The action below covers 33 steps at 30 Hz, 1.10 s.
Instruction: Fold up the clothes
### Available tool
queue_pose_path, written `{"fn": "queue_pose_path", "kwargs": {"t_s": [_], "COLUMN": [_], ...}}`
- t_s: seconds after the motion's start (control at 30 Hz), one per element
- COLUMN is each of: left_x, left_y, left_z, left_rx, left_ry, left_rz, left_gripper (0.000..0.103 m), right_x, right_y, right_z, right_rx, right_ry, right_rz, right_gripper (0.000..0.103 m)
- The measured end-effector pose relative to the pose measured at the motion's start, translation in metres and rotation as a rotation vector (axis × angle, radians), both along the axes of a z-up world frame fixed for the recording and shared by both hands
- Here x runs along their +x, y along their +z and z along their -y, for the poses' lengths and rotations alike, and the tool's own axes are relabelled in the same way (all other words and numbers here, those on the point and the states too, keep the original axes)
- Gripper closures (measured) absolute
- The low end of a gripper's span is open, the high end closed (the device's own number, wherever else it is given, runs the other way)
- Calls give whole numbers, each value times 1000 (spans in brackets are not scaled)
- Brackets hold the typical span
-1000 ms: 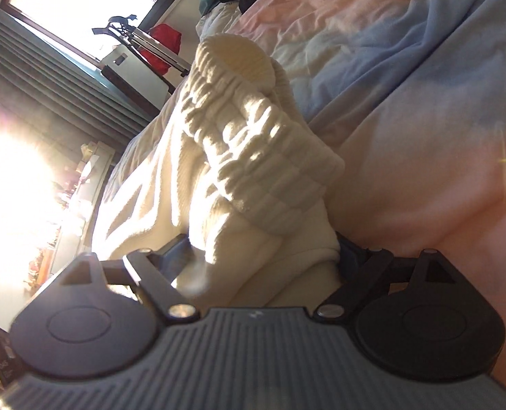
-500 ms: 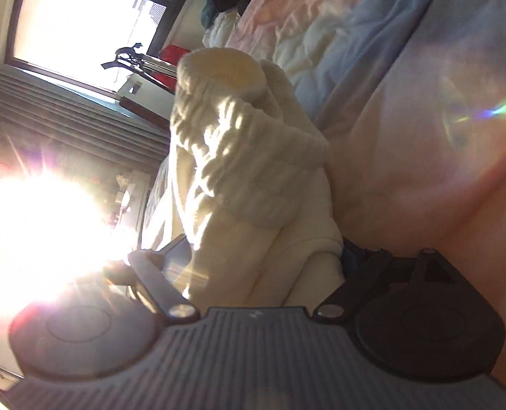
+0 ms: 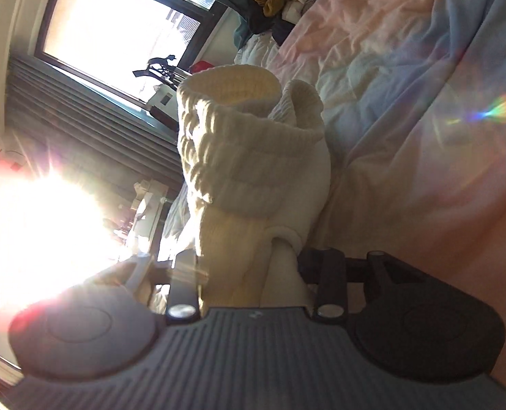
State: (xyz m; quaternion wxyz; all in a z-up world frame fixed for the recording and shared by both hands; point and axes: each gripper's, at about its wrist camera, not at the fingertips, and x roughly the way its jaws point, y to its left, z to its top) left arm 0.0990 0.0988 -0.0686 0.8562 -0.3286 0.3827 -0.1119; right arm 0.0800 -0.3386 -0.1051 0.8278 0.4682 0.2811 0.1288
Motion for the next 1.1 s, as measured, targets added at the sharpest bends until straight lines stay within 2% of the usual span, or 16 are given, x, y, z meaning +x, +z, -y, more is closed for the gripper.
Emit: {"fn": "queue_pose_path", "kwargs": {"t_s": [0.2, 0.4, 0.57, 0.77, 0.97, 1.1], "left_x": [-21, -35, -43, -50, -58, -74], "left_y": [17, 51, 77, 108, 119, 109], "left_z": [-5, 27, 102, 199, 359, 470], "left_rx": [-155, -188, -198, -219, -264, -300], "left_ry": [-34, -88, -218, -380, -594, -741], "left_rz": [11, 59, 114, 174, 211, 195], "left_gripper": [63, 64, 64, 63, 63, 63], "right_x": [-12, -42, -85, -163, -253, -315], "right_y": [32, 60, 85, 119, 133, 129], "right_z": [11, 37, 89, 179, 280, 341], "right_rx": [57, 102, 117, 73, 44, 27], "right_ry": [4, -23, -98, -245, -480, -651], "right_rz": [64, 126, 173, 257, 310, 337], "right_gripper": [68, 68, 68, 68, 68, 68]}}
